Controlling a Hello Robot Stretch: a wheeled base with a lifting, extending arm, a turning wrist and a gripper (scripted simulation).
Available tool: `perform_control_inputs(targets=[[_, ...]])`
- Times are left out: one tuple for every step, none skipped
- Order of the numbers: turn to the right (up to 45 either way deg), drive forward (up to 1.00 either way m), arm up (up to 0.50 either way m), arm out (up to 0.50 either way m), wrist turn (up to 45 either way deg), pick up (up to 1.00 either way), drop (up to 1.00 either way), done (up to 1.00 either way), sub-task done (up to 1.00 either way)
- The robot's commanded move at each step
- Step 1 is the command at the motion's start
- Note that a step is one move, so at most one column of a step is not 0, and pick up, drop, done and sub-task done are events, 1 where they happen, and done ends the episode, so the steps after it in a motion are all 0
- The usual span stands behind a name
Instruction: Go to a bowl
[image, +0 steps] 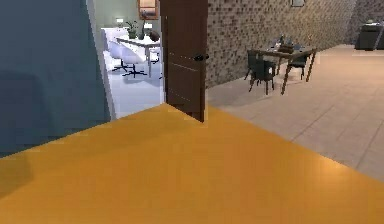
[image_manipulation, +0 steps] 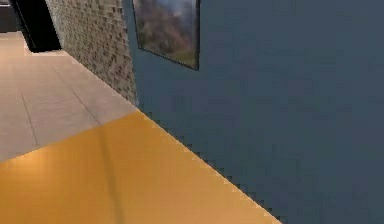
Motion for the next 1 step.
perform_control_inputs(targets=[[-15.0, 0.00, 0.00, 0.00, 0.0, 0.00, 0.00, 0.00, 0.00]])
